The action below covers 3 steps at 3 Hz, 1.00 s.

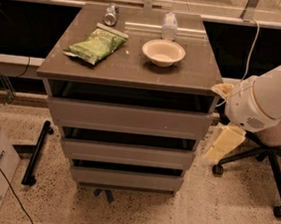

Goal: Open bottom drawer

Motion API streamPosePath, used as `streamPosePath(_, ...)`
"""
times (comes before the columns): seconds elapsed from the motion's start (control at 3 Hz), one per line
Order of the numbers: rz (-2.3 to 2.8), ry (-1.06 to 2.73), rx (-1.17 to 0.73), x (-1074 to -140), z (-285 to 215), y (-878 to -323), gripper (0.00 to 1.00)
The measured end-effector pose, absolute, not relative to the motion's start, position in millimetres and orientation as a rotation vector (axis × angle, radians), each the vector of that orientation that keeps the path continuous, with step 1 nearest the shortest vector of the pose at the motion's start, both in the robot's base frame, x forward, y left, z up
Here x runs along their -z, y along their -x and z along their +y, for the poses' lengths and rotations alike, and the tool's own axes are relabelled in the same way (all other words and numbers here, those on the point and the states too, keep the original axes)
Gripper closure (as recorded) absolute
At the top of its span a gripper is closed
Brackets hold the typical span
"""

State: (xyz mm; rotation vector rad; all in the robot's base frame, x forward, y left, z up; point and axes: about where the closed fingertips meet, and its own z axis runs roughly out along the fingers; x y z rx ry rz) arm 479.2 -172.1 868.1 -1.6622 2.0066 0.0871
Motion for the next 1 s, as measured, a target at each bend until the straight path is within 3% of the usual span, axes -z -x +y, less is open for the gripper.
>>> streamPosePath(1.0, 2.031, 1.715, -0.167, -776, -126, -469, 0.00)
